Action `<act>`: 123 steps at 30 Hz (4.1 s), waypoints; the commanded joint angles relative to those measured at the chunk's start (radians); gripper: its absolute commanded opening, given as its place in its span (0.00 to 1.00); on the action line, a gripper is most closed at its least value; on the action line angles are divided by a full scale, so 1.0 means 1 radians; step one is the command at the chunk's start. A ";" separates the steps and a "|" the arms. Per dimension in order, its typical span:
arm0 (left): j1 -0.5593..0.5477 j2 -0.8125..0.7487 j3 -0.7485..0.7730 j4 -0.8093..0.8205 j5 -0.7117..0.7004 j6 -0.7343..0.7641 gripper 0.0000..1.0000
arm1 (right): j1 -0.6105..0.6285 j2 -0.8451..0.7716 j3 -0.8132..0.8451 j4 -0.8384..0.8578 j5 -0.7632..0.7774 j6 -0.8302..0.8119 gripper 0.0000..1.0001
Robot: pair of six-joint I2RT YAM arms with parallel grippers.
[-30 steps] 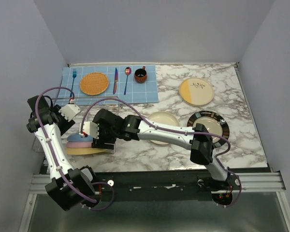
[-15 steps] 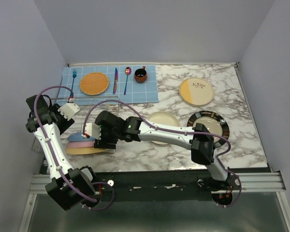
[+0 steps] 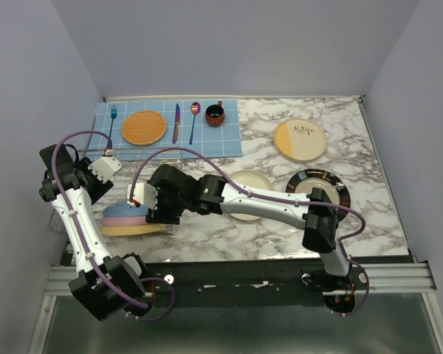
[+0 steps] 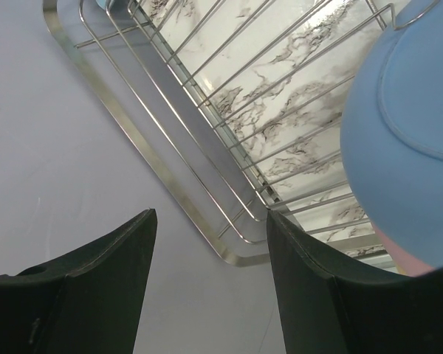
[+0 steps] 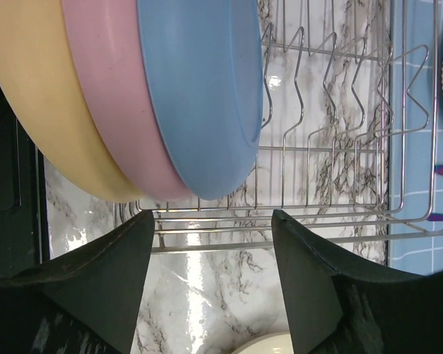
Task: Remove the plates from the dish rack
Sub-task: Unload the plate from the dish rack.
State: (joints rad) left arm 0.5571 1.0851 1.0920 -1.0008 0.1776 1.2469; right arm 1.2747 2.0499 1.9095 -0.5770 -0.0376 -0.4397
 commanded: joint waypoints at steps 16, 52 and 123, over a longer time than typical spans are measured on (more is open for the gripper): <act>0.009 -0.017 -0.014 0.060 0.069 -0.026 0.70 | 0.005 0.056 0.034 0.058 0.031 -0.040 0.73; 0.009 -0.109 -0.029 0.229 0.187 -0.162 0.71 | -0.038 0.154 0.042 0.161 0.088 -0.024 0.46; 0.007 -0.093 0.002 0.849 0.111 -0.859 0.88 | -0.089 -0.132 0.191 0.040 0.412 -0.129 0.01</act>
State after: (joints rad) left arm 0.5610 0.9962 1.0901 -0.2024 0.3225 0.4156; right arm 1.2064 1.9911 2.0563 -0.5266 0.3141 -0.5453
